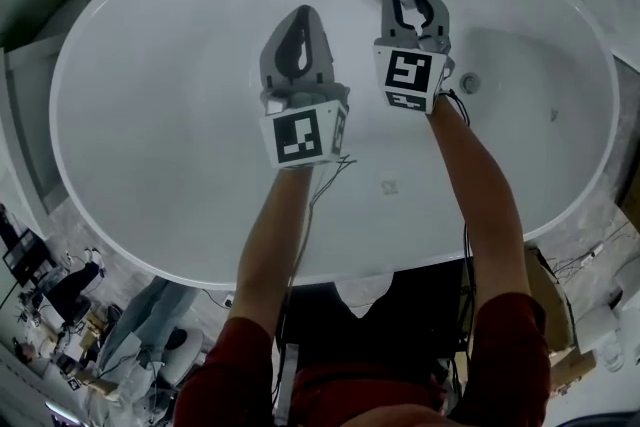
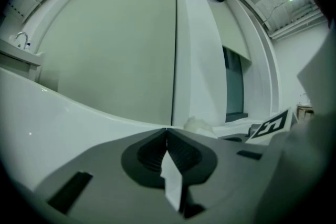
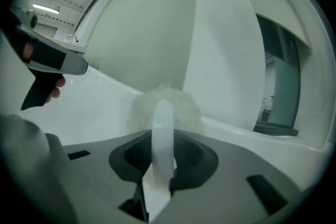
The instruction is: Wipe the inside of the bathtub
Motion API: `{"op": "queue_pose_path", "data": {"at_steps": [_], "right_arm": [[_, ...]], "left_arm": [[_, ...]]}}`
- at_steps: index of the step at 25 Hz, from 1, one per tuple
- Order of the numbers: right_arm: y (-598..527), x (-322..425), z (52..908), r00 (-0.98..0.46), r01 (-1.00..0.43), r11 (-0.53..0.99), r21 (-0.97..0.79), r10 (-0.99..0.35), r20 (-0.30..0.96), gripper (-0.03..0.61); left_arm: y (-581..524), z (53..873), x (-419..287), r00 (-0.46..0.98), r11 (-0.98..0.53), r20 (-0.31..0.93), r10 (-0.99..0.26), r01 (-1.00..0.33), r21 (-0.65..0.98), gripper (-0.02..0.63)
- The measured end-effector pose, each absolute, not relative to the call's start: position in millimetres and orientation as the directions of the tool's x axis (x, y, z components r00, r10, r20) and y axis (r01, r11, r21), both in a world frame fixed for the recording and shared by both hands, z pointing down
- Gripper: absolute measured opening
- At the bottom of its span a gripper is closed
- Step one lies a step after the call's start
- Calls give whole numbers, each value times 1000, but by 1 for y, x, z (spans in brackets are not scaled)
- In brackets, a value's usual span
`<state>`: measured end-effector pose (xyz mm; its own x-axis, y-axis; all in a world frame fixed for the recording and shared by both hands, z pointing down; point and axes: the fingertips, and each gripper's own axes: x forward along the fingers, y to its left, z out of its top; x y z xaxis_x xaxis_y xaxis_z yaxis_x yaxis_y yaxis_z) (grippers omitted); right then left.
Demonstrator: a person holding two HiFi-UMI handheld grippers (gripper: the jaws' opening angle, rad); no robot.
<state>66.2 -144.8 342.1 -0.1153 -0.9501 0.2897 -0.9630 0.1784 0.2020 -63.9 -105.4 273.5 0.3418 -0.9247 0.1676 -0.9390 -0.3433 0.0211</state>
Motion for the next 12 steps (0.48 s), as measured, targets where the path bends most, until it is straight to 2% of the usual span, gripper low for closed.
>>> {"op": "queue_pose_path", "data": {"at_steps": [12], "right_arm": [[-109,250,357,-20,-968,91,233,-956,291,92]], "left_arm": [[-90,284,100,427,-430,165,-889,-903,17,17]]}}
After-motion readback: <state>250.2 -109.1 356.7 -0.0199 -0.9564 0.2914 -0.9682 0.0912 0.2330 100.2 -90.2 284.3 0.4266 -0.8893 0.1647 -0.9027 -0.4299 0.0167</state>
